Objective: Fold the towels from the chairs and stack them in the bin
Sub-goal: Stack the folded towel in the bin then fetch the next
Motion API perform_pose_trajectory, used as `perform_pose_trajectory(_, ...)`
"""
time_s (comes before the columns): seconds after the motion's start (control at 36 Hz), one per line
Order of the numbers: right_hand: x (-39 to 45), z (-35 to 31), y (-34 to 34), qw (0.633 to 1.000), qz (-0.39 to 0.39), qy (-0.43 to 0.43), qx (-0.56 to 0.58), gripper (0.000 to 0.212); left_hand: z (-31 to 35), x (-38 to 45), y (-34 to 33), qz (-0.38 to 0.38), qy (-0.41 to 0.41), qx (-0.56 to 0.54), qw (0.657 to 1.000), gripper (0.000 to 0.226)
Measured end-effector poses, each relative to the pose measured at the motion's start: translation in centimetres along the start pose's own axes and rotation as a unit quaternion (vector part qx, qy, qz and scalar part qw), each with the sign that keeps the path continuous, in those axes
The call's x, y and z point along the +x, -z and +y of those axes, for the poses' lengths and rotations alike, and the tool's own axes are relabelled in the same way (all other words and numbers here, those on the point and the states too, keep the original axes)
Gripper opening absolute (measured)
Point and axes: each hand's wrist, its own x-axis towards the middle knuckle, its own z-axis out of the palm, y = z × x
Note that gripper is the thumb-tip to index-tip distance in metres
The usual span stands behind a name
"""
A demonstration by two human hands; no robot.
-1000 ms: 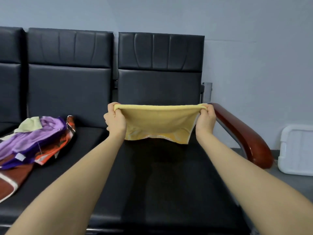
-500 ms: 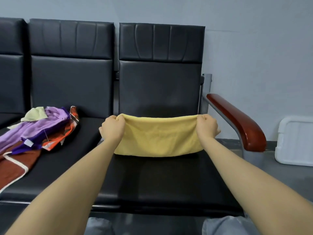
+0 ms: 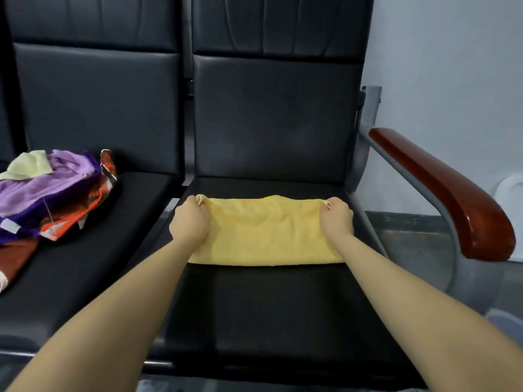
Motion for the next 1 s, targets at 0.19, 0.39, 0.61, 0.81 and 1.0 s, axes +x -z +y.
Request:
perform_pose_trajectory(0.19,2.1,-1.6,-1.4,0.996,0.081,0.041,-0.02,0.02,1.1,3.1,-0.3,0.07,0.008,-0.023,0.997,0.024)
perform_pose_trajectory(0.39,5.2,-2.8,-2.6,0.993,0.091,0.059,-0.042,0.021,2.2,6.9,-1.0,0.071,0.025,0.004,0.997,0.03)
perform_pose_trajectory(0.61,4.9,-1.3,-5.4,0.971,0.018,0.191,-0.141,0.043,0.4,6.9,-3.8,0.003,0.04,0.172,0.984,0.051)
perform_pose_trajectory(0.81,1.4,-1.6,-6.9,0.907,-0.202,0.327,-0.174,0.051,-0.9,4.4,-3.4,-0.026,0.049,0.239,0.969,0.055)
perform_pose_trajectory(1.0,-0.7,-1.0,-6.0,0.864,-0.271,0.302,-0.297,0.052,-1.0,1.2,-2.3,-0.036,0.041,0.288,0.956,0.041)
